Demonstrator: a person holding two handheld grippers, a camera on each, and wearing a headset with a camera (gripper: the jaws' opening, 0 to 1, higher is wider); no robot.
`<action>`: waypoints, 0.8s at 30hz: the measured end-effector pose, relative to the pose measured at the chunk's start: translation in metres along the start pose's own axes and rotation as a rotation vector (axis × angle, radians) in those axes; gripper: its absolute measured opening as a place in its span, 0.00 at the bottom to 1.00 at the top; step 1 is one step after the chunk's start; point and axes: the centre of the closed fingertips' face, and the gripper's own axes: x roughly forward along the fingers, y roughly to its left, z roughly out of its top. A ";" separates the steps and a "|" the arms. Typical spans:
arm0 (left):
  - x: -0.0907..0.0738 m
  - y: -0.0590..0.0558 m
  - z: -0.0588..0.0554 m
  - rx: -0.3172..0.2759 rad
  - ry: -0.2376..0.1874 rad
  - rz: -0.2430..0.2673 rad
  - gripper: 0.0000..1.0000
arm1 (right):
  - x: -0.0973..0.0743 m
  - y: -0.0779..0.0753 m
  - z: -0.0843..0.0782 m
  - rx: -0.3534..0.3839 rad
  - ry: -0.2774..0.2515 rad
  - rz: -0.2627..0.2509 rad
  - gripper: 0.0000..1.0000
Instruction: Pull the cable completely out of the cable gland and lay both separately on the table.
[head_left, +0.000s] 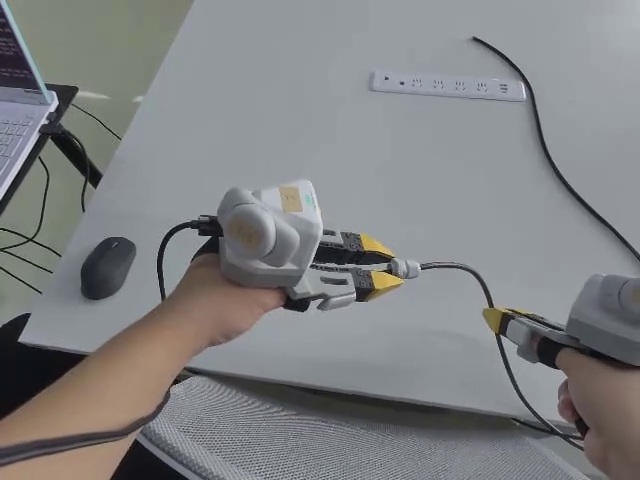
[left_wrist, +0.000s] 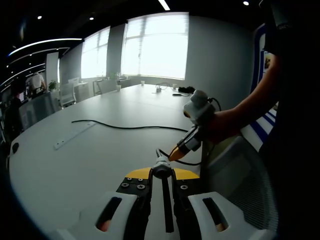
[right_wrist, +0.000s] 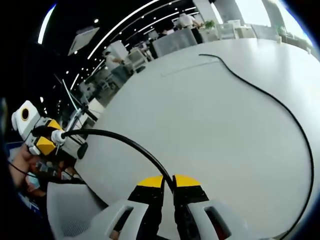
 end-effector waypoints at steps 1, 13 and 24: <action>0.000 0.001 0.000 -0.001 0.000 0.003 0.15 | 0.000 0.000 0.001 -0.019 -0.002 -0.002 0.01; 0.000 0.001 0.003 -0.005 0.002 0.012 0.15 | -0.005 0.001 0.006 -0.230 0.019 -0.008 0.09; 0.000 -0.003 0.002 -0.010 0.007 0.005 0.15 | -0.024 0.060 0.059 -0.742 -0.105 0.083 0.23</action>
